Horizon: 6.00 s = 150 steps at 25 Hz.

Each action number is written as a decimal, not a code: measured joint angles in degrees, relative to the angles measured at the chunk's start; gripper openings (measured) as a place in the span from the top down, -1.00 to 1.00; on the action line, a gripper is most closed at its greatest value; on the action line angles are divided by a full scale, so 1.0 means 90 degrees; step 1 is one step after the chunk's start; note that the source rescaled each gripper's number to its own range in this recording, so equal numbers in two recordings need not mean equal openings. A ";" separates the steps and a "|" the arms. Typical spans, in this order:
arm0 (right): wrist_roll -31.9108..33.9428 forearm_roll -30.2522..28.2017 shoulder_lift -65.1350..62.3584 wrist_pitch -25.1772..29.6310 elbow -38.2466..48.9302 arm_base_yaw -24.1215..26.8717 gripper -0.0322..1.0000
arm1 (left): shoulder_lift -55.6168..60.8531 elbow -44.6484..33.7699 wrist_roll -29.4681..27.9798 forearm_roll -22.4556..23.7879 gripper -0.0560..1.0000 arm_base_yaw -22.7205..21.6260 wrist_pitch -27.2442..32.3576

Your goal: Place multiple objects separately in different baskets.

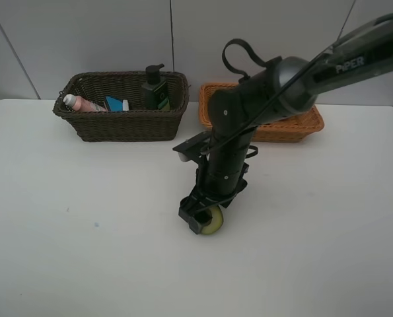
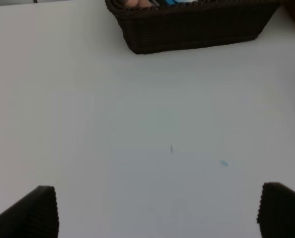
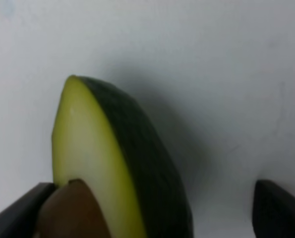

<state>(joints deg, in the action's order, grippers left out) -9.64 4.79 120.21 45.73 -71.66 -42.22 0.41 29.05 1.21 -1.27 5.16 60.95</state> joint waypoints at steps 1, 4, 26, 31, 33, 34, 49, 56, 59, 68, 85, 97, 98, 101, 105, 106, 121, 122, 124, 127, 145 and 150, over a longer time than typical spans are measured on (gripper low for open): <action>0.0000 0.0000 0.0011 0.0000 0.0000 0.0000 -0.99 | 0.0000 0.0000 0.0000 0.0000 -0.99 0.0000 0.0000; 0.0000 0.0000 0.0038 0.0021 -0.0012 0.0000 -0.99 | 0.0000 0.0000 0.0000 0.0000 -0.99 0.0000 0.0000; 0.0000 -0.0496 -0.0623 0.0877 -0.0790 0.0006 0.42 | 0.0000 0.0000 0.0000 0.0000 -0.99 0.0000 0.0000; 0.0069 -0.0975 -0.1009 0.1114 -0.1808 0.0473 0.42 | 0.0000 0.0000 0.0000 0.0000 -0.99 0.0000 0.0000; 0.0089 -0.1024 -0.0950 0.1027 -0.2178 0.0911 0.42 | 0.0000 0.0000 0.0000 0.0000 -0.99 0.0000 0.0000; 0.0089 -0.1033 -0.0890 0.0949 -0.2323 0.1196 0.42 | 0.0000 0.0000 0.0000 0.0000 -0.99 0.0000 0.0000; 0.0142 -0.0892 0.0474 0.0435 -0.3463 0.3633 0.42 | 0.0000 0.0000 0.0000 0.0000 -0.99 0.0000 0.0000; 0.0147 -0.0532 0.0474 0.0621 -0.3484 0.3628 -0.52 | 0.0000 0.0000 0.0000 0.0000 -0.99 0.0000 0.0000; 0.0193 -0.0532 0.0474 0.0719 -0.3484 0.3628 -0.92 | 0.0000 0.0000 0.0000 0.0000 -0.99 0.0000 0.0000; 0.1071 -0.0736 0.0175 0.1230 -0.3484 0.3812 -0.99 | 0.0000 0.0000 0.0000 0.0000 -0.99 0.0000 0.0000; 0.1621 -0.0856 -0.2192 0.2606 -0.1403 0.5156 -0.99 | 0.0000 0.0000 0.0000 0.0000 -0.99 0.0000 0.0000; 0.1847 -0.0858 -0.7270 0.2097 0.2641 0.4515 -0.99 | 0.0000 0.0000 0.0000 0.0000 -0.99 0.0000 0.0000; 0.1855 -0.0853 -0.7778 0.2097 0.2900 0.4509 -0.99 | 0.0000 0.0000 0.0000 0.0000 -0.99 0.0000 0.0000; 0.1860 -0.0845 -0.9281 0.2079 0.3554 0.4509 -0.99 | 0.0000 0.0000 0.0000 0.0000 -0.99 0.0000 0.0000; 0.1860 -0.0845 -1.1258 0.2092 0.4166 0.4509 -0.99 | 0.0000 0.0000 0.0000 0.0000 -0.99 0.0000 0.0000; 0.1860 -0.0845 -1.1633 0.2114 0.4263 0.4509 -0.99 | 0.0000 0.0000 0.0000 0.0000 -0.99 0.0000 0.0000; 0.1653 -0.0706 -1.3375 0.2072 0.4476 0.4509 -0.99 | 0.0000 0.0000 0.0000 0.0000 -0.99 0.0000 0.0000; 0.1622 -0.0706 -1.3375 0.1922 0.4543 0.4509 -0.99 | 0.0000 0.0000 0.0000 0.0000 -0.99 0.0000 0.0000; 0.1585 -0.0699 -1.3380 0.1775 0.4659 0.4509 -0.99 | 0.0000 0.0000 0.0000 0.0000 -0.99 0.0000 0.0000; 0.1565 -0.0692 -1.3380 0.1716 0.4677 0.4509 -0.99 | 0.0000 0.0000 0.0000 0.0000 -0.99 0.0000 0.0000; 0.1565 -0.0692 -1.3380 0.1674 0.4677 0.4509 -0.99 | 0.0000 0.0000 0.0000 0.0000 -0.99 0.0000 0.0000; 0.1565 -0.0692 -1.3380 0.1674 0.4677 0.4509 -0.99 | 0.0000 0.0000 0.0000 0.0000 -0.99 0.0000 0.0000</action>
<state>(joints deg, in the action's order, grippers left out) 4.45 -1.44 -0.21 60.80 -29.57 -1.65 0.41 29.05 1.21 -1.27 5.16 60.95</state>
